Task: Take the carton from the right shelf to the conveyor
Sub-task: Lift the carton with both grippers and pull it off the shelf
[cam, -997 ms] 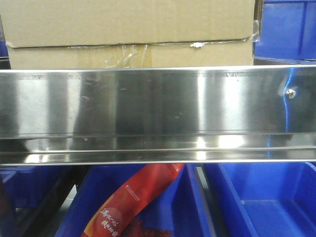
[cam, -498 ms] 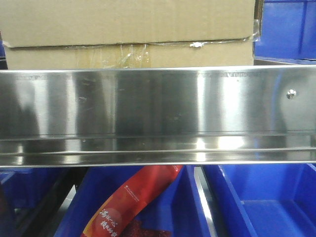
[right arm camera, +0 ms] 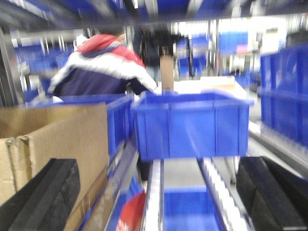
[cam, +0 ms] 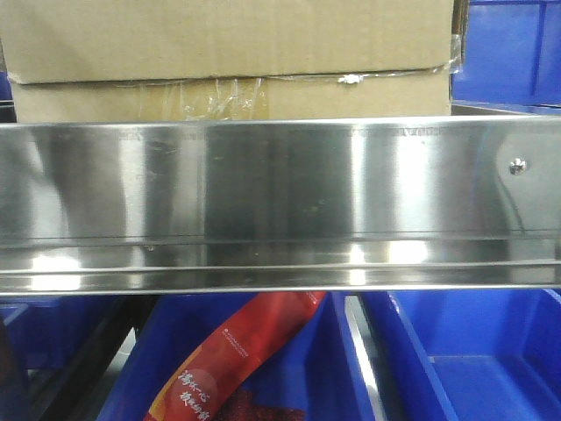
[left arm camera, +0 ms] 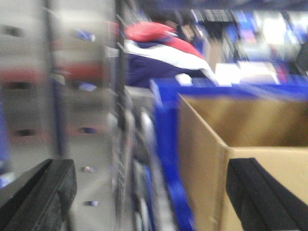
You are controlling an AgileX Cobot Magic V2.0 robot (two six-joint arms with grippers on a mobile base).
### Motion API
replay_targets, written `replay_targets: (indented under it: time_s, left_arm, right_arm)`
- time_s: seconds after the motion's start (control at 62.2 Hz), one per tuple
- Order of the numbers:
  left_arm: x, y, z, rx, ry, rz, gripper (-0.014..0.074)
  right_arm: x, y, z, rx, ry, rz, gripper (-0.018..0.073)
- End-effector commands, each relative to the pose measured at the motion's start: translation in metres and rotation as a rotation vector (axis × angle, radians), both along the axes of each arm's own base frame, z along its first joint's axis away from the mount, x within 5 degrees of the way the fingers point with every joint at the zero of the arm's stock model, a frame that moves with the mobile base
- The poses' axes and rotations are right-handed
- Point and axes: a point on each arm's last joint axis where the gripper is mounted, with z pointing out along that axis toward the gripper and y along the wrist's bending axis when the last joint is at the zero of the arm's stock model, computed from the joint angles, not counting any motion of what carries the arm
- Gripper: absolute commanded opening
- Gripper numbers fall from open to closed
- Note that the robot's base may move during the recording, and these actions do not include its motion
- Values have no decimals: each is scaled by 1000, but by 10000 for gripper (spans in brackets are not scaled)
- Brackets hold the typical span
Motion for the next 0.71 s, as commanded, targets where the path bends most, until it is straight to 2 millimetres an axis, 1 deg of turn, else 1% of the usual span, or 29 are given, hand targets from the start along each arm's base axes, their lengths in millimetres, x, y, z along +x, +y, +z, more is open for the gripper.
replay_targets:
  time_s: [0.0,0.096,0.161,0.241,0.257,0.338,0.354,0.386,0.402,0.418,0.45,0.498,0.514,0.53,0.546,0.563,0.659,0.675,0.691]
  left_arm:
    - [16,-7,12,60,66,-64,536]
    - [34,-20,28,77,121,-152,536]
    - [50,-31,35,88,173,-208,536]
    - [66,-44,45,101,220,-264,536]
    - [69,-47,46,103,230,-272,536]
    - [93,-60,51,110,289,-297,536]
    - [99,-62,53,108,300,-298,536]
    - [106,-64,58,89,310,-293,536]
    - [112,-67,57,80,329,-291,536]
    - [115,-68,61,73,328,-289,536]
    - [122,-69,63,67,346,-281,536]
    - [134,-71,66,64,369,-260,536]
    - [139,-72,67,57,384,-250,536]
    - [142,-72,68,62,392,-235,536]
    - [148,-73,71,57,404,-217,536]
    - [155,-73,70,65,432,-196,536]
    - [173,-71,75,83,498,-104,536]
    - [175,-71,79,84,497,-92,536]
    - [179,-71,78,94,518,-77,536]
  right_arm:
    - [5,2,15,-12,24,22,561]
    - [14,7,33,-19,69,69,561]
    - [25,12,43,-25,101,110,561]
    - [36,20,56,-32,122,164,561]
    - [41,22,58,-35,136,175,561]
    - [54,32,72,-47,174,229,561]
    - [60,36,73,-54,199,242,561]
    - [64,40,80,-59,213,259,561]
    - [67,42,82,-63,225,266,561]
    - [72,45,85,-69,246,277,561]
    - [78,49,88,-80,285,291,561]
    - [93,56,93,-97,348,303,561]
    - [95,58,97,-101,362,307,561]
    - [102,60,98,-107,386,308,561]
    - [106,62,104,-110,395,309,560]
    - [113,65,104,-119,432,311,559]
    - [136,74,121,-118,510,312,559]
    - [139,75,122,-116,522,311,559]
    - [144,77,125,-112,538,310,559]
